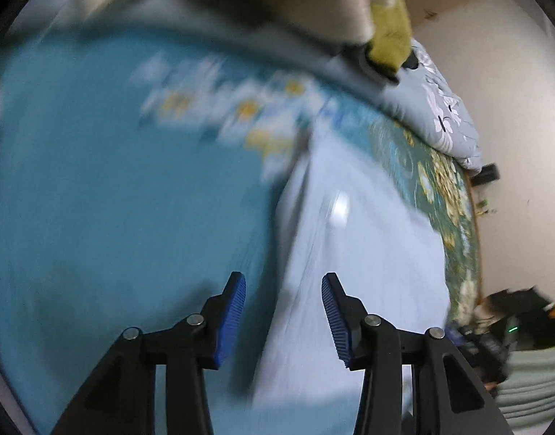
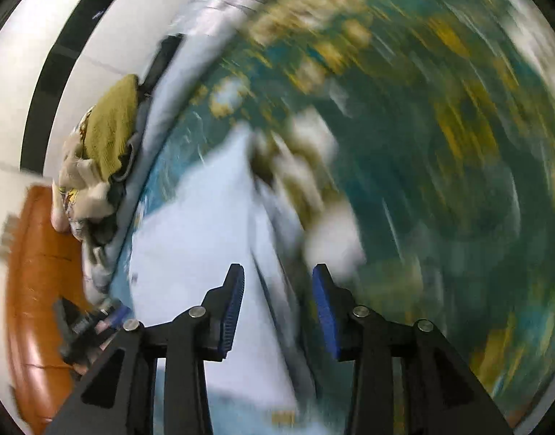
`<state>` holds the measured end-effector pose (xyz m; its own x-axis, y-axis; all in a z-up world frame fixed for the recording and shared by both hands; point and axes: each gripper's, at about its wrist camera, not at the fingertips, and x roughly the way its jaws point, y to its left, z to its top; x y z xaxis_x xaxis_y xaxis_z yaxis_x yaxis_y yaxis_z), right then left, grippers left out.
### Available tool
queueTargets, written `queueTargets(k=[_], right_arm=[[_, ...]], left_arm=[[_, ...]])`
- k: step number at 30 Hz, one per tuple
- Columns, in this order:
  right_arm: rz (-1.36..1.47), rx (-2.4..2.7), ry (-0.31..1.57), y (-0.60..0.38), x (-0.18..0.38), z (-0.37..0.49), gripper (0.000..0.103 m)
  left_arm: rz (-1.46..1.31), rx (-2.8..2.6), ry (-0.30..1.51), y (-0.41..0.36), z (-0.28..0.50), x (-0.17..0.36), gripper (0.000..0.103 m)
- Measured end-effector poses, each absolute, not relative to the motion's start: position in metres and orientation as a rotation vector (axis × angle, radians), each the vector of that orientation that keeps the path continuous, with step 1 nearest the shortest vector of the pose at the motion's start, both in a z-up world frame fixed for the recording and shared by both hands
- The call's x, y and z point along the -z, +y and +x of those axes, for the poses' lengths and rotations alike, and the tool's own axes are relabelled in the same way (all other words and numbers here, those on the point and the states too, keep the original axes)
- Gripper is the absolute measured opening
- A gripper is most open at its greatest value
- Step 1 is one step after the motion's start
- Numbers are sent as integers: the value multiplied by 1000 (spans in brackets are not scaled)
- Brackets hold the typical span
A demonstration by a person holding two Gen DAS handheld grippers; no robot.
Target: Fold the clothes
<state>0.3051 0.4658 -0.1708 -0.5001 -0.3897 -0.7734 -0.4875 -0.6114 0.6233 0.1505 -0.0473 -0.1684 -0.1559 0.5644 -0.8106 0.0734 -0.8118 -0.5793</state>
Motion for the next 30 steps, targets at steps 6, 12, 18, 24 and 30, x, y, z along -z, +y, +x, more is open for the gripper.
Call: queueTargets(k=[6, 12, 18, 24, 30], right_arm=[[-1471, -2113, 1632, 436, 200, 365, 45], [-1334, -2056, 1711, 424, 200, 359, 37], [-1279, -2139, 1651, 416, 161, 364, 6], [-1351, -2075, 1591, 415, 160, 387, 6], [-1387, -2022, 1543, 409, 166, 384, 6]], left_arm=[[-1846, -1899, -930, -54, 208, 193, 50], [-1818, -2000, -1039, -44, 203, 200, 7], [-1763, -2063, -950, -41, 224, 166, 4], [-1853, -2017, -877, -52, 251, 183, 9], [-1863, -2279, -614, -43, 266, 155, 23]])
